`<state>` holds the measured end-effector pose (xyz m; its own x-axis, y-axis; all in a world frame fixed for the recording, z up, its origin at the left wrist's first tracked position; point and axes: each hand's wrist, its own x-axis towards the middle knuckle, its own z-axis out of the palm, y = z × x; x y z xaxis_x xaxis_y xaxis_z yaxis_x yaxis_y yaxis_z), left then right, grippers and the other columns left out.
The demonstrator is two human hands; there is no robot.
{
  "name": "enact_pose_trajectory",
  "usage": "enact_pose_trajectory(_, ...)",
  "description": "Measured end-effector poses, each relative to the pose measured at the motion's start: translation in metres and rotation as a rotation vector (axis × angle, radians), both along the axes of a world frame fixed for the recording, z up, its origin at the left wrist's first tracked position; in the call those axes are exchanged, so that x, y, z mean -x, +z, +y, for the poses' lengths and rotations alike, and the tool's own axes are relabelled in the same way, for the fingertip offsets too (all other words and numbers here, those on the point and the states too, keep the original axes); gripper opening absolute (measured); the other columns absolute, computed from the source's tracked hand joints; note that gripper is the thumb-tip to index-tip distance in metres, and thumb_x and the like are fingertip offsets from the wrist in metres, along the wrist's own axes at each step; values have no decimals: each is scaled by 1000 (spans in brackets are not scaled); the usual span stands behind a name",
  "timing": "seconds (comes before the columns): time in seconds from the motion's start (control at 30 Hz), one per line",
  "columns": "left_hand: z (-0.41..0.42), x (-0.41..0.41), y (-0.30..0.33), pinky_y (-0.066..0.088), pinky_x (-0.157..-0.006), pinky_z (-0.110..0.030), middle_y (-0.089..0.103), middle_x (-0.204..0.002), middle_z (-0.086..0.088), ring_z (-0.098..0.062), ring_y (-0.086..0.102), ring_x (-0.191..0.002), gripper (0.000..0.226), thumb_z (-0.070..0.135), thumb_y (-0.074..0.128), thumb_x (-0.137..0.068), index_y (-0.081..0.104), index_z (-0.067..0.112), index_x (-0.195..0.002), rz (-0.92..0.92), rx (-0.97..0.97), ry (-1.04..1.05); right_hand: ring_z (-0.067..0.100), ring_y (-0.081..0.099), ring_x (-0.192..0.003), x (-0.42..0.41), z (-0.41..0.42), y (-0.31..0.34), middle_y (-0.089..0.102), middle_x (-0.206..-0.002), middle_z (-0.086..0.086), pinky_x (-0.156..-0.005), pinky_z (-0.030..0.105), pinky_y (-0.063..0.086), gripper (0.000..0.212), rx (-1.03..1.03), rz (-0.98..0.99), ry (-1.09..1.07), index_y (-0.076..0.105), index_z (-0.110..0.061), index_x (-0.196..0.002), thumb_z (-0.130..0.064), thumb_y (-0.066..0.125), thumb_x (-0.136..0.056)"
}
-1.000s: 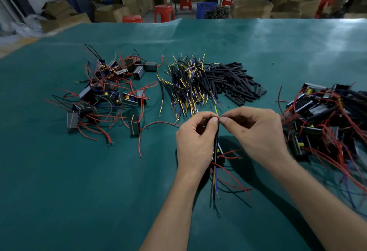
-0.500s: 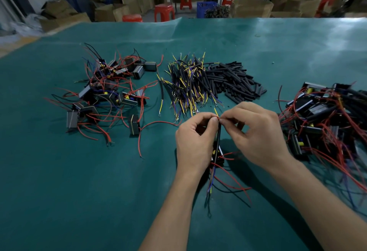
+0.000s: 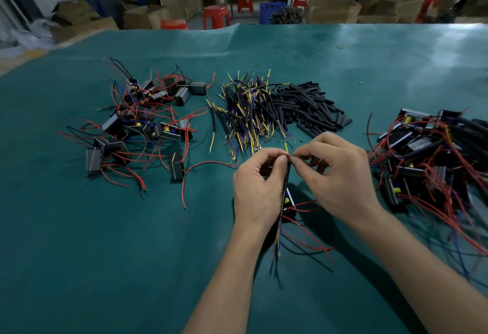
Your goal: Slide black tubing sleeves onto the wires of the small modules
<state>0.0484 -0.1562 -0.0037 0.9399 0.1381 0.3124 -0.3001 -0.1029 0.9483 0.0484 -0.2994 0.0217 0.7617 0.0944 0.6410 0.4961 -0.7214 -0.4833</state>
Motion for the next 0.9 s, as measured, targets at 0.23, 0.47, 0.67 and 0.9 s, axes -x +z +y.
enact_pose_trajectory(0.23,-2,1,1,50,-67,-26,69,-71,10,-5,60,-66,15,9,68,-92,74,20,-84,15,-5,14,27,56,-74,-2,-4,2,63,-83,4,-63,44,50,5,209,-192,29,76,-8,-88,-11,75,-92)
enact_pose_trajectory(0.47,-4,1,-1,46,-64,-23,65,-67,14,-1,55,-62,16,14,68,-89,76,26,-83,11,-27,17,29,57,-69,-4,-8,2,66,-79,5,-61,42,50,5,170,-222,32,81,-8,-88,-13,80,-89)
enact_pose_trajectory(0.67,-3,1,-3,48,-71,-24,70,-77,10,-1,61,-70,13,19,67,-86,78,24,-89,11,-54,13,28,60,-71,-6,-13,11,68,-80,3,-60,42,52,6,256,-161,93,82,-13,-92,-16,80,-88)
enact_pose_trajectory(0.9,-1,1,-1,54,-77,-33,75,-82,2,-9,65,-75,10,9,68,-91,77,14,-89,24,11,-21,9,63,-65,-1,-6,9,69,-74,-7,-63,18,46,4,-2,29,-6,83,-18,-80,-13,84,-80)
